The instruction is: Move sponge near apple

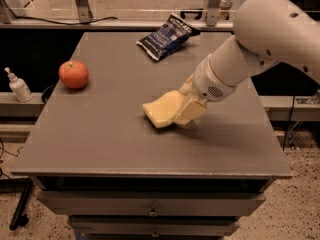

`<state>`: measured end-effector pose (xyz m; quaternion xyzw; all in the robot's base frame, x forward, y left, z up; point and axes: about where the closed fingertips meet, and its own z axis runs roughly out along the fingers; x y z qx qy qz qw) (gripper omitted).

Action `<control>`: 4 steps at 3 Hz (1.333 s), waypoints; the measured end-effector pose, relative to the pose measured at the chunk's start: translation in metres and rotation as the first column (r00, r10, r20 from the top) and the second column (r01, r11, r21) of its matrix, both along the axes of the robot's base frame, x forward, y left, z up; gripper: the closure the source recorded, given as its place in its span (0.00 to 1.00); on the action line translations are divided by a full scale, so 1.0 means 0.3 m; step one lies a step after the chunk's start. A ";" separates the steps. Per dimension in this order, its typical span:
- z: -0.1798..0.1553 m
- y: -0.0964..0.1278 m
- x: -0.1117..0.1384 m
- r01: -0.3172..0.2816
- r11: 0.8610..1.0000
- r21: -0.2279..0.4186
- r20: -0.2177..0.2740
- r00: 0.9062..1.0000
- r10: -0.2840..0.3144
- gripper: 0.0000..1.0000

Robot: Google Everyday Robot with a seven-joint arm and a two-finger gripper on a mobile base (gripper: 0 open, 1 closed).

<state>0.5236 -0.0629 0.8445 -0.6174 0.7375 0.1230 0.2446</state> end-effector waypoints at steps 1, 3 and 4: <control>0.070 0.043 0.046 0.014 1.000 0.007 0.028 0.999 -0.014 0.87; 0.143 0.117 0.108 0.056 0.998 0.026 0.055 0.997 -0.058 1.00; 0.155 0.156 0.115 0.053 0.998 0.045 0.075 0.996 -0.056 1.00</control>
Offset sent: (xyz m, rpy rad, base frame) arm 0.0659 0.0615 0.0714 0.0500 -0.1024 -0.1297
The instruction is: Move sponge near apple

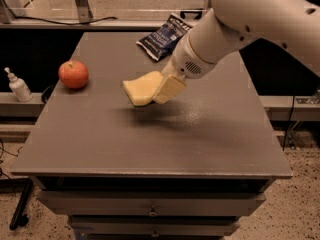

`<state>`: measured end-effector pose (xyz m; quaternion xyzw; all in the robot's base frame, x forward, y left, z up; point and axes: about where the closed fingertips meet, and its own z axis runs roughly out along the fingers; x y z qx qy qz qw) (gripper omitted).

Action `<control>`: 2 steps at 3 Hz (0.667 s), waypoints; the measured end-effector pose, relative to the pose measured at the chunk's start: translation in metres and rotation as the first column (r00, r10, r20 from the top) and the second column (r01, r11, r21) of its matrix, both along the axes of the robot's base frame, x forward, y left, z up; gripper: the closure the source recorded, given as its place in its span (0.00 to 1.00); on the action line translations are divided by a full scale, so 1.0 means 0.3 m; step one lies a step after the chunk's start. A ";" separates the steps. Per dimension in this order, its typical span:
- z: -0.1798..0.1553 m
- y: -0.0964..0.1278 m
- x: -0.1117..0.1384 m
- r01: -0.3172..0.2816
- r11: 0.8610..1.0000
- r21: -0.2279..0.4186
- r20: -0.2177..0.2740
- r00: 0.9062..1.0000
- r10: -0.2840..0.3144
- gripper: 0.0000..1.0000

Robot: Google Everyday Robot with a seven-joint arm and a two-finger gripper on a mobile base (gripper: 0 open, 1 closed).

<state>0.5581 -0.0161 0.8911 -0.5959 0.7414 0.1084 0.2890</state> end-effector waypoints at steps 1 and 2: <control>0.008 0.120 0.055 -0.008 1.000 0.022 0.023 1.000 0.007 1.00; -0.026 0.268 0.145 -0.017 0.999 0.042 0.020 1.000 0.016 1.00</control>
Offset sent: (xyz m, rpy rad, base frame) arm 0.0770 0.1308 -0.0215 0.0686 -0.0102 0.0251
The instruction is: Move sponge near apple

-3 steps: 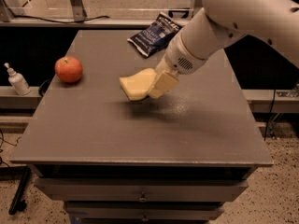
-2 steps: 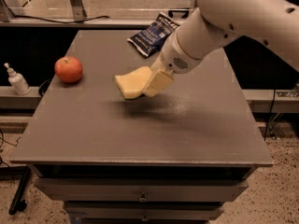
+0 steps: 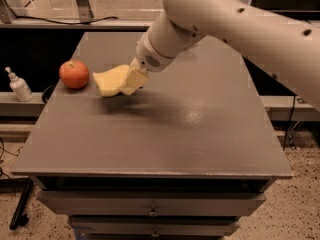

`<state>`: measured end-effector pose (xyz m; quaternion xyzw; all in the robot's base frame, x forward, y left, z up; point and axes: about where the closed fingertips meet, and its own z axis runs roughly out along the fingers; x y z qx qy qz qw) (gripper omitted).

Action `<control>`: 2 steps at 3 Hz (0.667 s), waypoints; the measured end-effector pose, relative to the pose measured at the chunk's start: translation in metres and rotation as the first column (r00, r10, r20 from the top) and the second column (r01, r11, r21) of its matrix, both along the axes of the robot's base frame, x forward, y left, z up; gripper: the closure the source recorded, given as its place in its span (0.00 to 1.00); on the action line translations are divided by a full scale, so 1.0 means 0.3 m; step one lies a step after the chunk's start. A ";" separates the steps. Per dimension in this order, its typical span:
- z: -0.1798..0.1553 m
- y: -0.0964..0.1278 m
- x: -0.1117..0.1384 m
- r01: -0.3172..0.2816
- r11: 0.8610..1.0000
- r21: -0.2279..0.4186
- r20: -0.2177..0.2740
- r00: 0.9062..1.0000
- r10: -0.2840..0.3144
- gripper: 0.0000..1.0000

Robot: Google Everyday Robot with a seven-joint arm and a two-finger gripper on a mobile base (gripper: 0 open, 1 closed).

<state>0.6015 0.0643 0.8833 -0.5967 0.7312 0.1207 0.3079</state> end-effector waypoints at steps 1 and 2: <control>-0.077 0.111 0.064 -0.003 1.000 0.007 -0.031 1.000 0.003 1.00; -0.136 0.169 0.097 -0.002 1.000 0.008 -0.057 0.998 0.002 1.00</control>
Offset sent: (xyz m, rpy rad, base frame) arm 0.0432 0.0713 -0.0619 0.0107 0.0873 -0.0035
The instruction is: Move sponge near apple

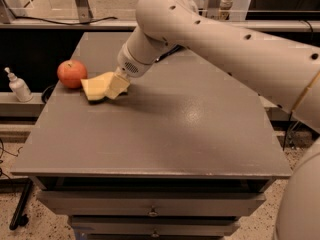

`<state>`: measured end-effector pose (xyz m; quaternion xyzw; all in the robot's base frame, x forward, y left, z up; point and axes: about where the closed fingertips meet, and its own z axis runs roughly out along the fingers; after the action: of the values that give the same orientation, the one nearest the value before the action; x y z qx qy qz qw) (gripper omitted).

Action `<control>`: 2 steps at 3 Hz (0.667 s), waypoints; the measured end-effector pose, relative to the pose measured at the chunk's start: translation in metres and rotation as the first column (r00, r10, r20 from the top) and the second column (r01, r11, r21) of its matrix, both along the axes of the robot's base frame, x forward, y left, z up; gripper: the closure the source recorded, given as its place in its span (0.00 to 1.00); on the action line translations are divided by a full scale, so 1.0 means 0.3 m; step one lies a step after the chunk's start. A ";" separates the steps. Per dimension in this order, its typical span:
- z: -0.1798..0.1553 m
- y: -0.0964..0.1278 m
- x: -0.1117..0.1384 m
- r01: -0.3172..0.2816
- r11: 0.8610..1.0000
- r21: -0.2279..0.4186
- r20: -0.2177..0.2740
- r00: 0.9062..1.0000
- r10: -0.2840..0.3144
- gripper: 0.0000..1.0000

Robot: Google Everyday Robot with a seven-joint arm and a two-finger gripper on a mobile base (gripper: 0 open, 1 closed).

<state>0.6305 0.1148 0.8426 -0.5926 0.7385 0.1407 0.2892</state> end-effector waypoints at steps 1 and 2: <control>-0.034 0.029 0.019 0.002 1.000 -0.003 -0.019 1.000 -0.002 0.83; -0.034 0.035 0.023 0.001 1.000 -0.004 -0.022 1.000 -0.001 0.58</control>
Offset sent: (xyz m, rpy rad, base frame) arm 0.0138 0.0168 -0.0178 -0.0029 0.0312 -0.0053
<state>0.6374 0.1254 0.8324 -0.5911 0.7422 0.1455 0.2802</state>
